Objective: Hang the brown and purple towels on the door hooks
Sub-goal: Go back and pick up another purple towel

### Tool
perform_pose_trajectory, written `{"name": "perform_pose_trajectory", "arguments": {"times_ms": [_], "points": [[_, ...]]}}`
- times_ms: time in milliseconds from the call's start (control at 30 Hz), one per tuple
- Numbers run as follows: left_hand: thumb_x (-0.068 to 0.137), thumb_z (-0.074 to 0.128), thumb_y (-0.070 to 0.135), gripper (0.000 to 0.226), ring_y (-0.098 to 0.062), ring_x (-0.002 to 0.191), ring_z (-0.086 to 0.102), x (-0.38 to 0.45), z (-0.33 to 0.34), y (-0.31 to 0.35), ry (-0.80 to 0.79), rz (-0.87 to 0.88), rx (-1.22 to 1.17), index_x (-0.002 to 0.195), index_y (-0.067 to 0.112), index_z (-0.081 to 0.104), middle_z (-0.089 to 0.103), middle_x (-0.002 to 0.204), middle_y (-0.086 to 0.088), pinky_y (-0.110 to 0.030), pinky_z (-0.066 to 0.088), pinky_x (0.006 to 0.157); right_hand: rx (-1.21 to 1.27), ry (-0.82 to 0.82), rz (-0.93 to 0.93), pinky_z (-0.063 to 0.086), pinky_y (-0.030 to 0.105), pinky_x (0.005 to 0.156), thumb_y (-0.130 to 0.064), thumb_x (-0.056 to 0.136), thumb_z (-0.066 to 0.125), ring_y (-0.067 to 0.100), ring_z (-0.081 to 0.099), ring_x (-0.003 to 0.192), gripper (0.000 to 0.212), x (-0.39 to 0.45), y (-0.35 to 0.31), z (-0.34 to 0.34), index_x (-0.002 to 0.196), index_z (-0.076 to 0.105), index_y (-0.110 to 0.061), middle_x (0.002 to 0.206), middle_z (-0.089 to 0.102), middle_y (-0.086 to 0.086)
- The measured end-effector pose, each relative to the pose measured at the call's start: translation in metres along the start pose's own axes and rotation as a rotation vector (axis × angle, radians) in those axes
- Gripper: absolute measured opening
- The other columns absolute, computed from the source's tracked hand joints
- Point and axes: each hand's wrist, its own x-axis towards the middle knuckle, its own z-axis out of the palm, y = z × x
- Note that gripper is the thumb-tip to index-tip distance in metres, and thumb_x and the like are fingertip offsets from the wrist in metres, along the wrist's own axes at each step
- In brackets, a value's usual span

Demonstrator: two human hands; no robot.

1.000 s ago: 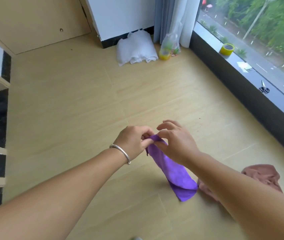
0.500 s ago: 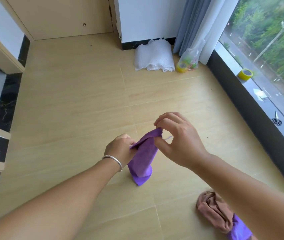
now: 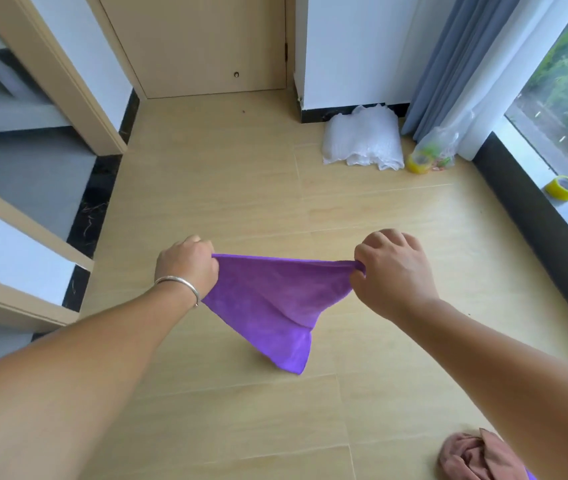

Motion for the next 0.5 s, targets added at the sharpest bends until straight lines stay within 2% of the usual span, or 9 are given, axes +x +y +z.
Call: {"name": "perform_pose_trajectory", "arguments": {"times_ms": [167, 367, 500], "points": [[0.090, 0.043, 0.017, 0.017, -0.031, 0.088, 0.058, -0.006, -0.044, -0.050, 0.117, -0.019, 0.045, 0.092, 0.016, 0.060, 0.058, 0.096, -0.005, -0.034, 0.039, 0.068, -0.028, 0.067, 0.034, 0.036, 0.036, 0.088, -0.024, 0.083, 0.055, 0.025, 0.050, 0.104, 0.015, 0.024, -0.025, -0.027, 0.081, 0.070, -0.024, 0.095, 0.064, -0.004], [0.089, 0.049, 0.012, 0.013, -0.026, 0.088, 0.059, -0.050, -0.073, -0.107, 0.078, -0.080, 0.246, 0.093, 0.019, 0.059, 0.059, 0.095, -0.002, -0.030, 0.032, 0.064, 0.162, 0.233, -0.039, 0.041, 0.041, 0.083, -0.023, 0.086, 0.064, 0.029, 0.052, 0.100, 0.011, 0.024, -0.061, -0.060, 0.077, 0.068, -0.017, 0.089, 0.064, 0.000], [0.093, 0.049, 0.020, 0.011, -0.022, 0.081, 0.059, -0.107, -0.067, -0.130, 0.034, -0.121, 0.266, 0.093, 0.021, 0.061, 0.056, 0.088, 0.001, -0.031, 0.043, 0.064, 0.193, 0.192, -0.095, 0.035, 0.037, 0.086, -0.026, 0.085, 0.068, 0.027, 0.051, 0.104, 0.012, -0.008, -0.065, -0.056, 0.077, 0.070, -0.018, 0.092, 0.065, -0.002]]}}
